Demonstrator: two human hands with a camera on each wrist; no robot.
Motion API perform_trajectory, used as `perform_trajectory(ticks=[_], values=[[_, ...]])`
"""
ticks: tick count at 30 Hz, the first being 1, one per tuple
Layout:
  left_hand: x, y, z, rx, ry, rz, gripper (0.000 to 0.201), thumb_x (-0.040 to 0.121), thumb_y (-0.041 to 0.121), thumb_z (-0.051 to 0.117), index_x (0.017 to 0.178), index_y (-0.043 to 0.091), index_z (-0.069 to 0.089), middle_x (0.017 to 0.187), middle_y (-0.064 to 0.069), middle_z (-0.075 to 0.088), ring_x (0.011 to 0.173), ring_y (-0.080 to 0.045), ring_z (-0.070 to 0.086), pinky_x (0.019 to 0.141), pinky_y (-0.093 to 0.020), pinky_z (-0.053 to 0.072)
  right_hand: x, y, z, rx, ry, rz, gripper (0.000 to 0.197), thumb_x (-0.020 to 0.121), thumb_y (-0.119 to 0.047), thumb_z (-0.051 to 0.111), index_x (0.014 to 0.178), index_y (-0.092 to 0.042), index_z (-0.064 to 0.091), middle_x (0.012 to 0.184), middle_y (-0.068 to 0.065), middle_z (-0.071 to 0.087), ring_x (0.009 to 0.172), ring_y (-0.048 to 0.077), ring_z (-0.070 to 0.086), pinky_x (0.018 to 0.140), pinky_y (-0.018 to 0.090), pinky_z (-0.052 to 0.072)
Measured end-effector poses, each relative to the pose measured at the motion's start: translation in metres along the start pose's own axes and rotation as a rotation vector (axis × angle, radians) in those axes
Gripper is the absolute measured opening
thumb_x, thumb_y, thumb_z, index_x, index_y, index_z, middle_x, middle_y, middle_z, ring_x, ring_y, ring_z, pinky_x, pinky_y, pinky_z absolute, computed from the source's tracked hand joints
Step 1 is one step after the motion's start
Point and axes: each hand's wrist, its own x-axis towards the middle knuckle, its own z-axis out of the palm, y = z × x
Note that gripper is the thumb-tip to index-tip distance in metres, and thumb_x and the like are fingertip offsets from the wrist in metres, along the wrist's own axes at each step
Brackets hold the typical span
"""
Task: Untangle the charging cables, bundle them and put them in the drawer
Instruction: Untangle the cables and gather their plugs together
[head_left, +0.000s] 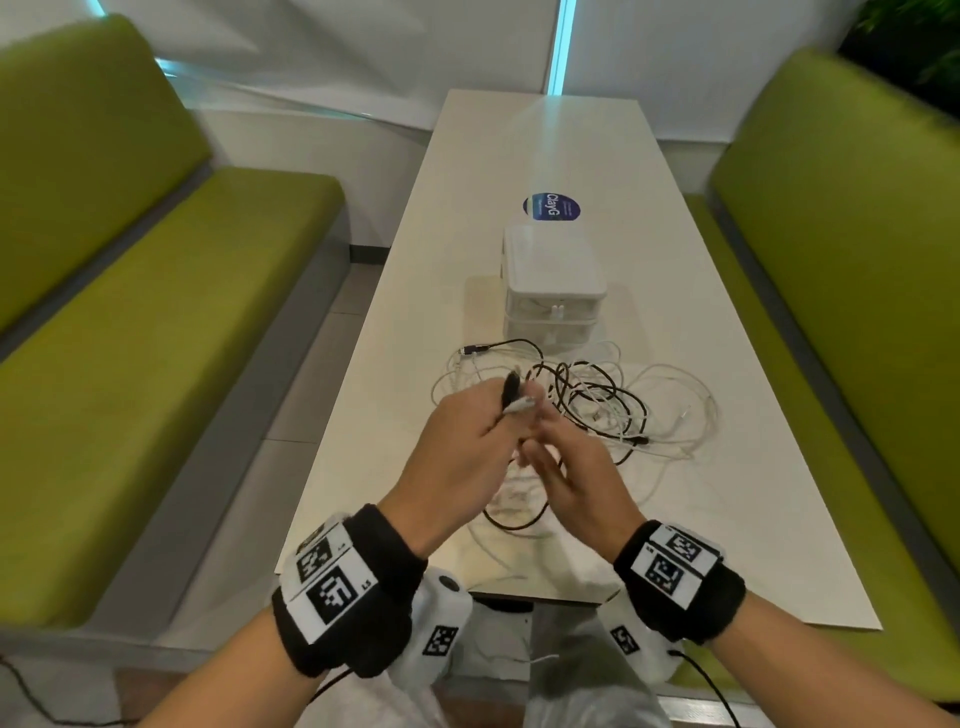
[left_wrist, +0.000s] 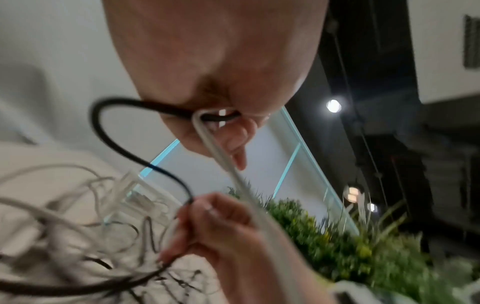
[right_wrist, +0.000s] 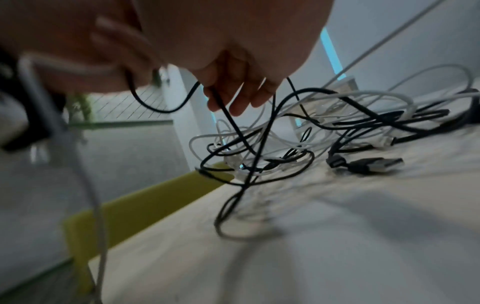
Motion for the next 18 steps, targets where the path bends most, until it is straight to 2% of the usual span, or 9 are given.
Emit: perform_trajectory(ticks=[2,3,6,8,10,12,14,16,18], values=[[0.003,-0.011,0.002,0.272,-0.003,0.073,0.022,0.101,0.028,0.045,0.101,0.021,0.066,0.094,0.010,0.067,0.078,-0.003,0.061,0.068,-0.025,0.046,0.001,-0.001,-0.006,0.077,0.062,0.042,0.019,0.098,-0.027,0.046,0.091,-0.015,0.058,0.081,-0.003,0.064,0.071,0.012,0.059,0.063,0.028,0.045],[0.004,-0.014,0.004,0.388,-0.029,0.081,0.019,0.100,0.025,0.044,0.101,0.023,0.063,0.100,0.007,0.067,0.087,-0.009,0.061,0.073,-0.027,0.045,0.002,-0.003,-0.008,0.110,0.073,0.033,0.015,0.098,-0.023,0.046,0.090,-0.016,0.057,0.075,-0.006,0.061,0.067,0.011,0.058,0.061,0.024,0.045],[0.007,-0.020,0.010,0.643,-0.093,0.024,0.016,0.098,0.021,0.039,0.090,0.023,0.053,0.094,0.001,0.065,0.086,-0.023,0.058,0.066,-0.031,0.034,0.004,-0.004,-0.010,0.101,0.071,-0.007,0.018,0.096,-0.020,0.045,0.089,-0.036,0.052,0.073,-0.022,0.056,0.065,0.000,0.052,0.061,0.010,0.037],[0.008,-0.024,0.009,0.727,-0.096,0.034,0.018,0.097,0.022,0.037,0.090,0.020,0.053,0.093,-0.003,0.064,0.085,-0.026,0.058,0.066,-0.032,0.032,0.001,0.001,-0.007,0.057,-0.006,-0.019,0.015,0.095,-0.026,0.044,0.098,-0.034,0.055,0.073,-0.025,0.056,0.063,-0.002,0.052,0.061,0.011,0.038],[0.007,-0.025,0.008,0.759,-0.115,0.047,0.019,0.097,0.022,0.038,0.094,0.018,0.056,0.093,-0.004,0.064,0.085,-0.027,0.057,0.066,-0.033,0.032,-0.003,0.007,-0.005,0.010,-0.071,-0.010,0.016,0.095,-0.036,0.044,0.105,-0.032,0.056,0.068,-0.023,0.057,0.060,-0.004,0.053,0.060,0.011,0.039],[0.007,-0.026,0.008,0.765,-0.136,0.062,0.016,0.095,0.022,0.040,0.094,0.018,0.056,0.093,-0.004,0.063,0.085,-0.026,0.057,0.066,-0.033,0.032,-0.003,0.012,-0.003,-0.013,-0.088,-0.009,0.028,0.095,-0.048,0.045,0.112,-0.031,0.058,0.073,-0.017,0.062,0.061,-0.007,0.053,0.061,0.009,0.039],[0.005,-0.025,0.006,0.744,-0.094,0.116,0.019,0.093,0.022,0.040,0.094,0.017,0.058,0.092,-0.003,0.065,0.083,-0.025,0.059,0.067,-0.034,0.036,-0.001,0.016,-0.001,-0.057,-0.101,-0.059,0.035,0.097,-0.050,0.040,0.117,-0.028,0.058,0.077,-0.010,0.065,0.062,-0.003,0.054,0.061,0.015,0.042],[0.003,-0.021,0.000,0.662,-0.001,0.216,0.030,0.090,0.027,0.036,0.096,0.017,0.064,0.089,-0.001,0.069,0.079,-0.022,0.063,0.068,-0.035,0.045,0.004,0.018,0.003,-0.134,-0.110,-0.086,0.025,0.098,-0.048,0.037,0.107,-0.031,0.054,0.070,-0.003,0.061,0.058,0.010,0.053,0.056,0.027,0.043],[0.000,-0.014,-0.005,0.479,0.132,0.308,0.036,0.088,0.026,0.037,0.097,0.014,0.070,0.084,0.003,0.071,0.074,-0.009,0.063,0.069,-0.026,0.050,0.011,0.021,0.005,-0.148,-0.100,-0.027,0.035,0.096,-0.053,0.033,0.093,-0.025,0.052,0.065,-0.003,0.056,0.055,0.016,0.050,0.052,0.032,0.040]])
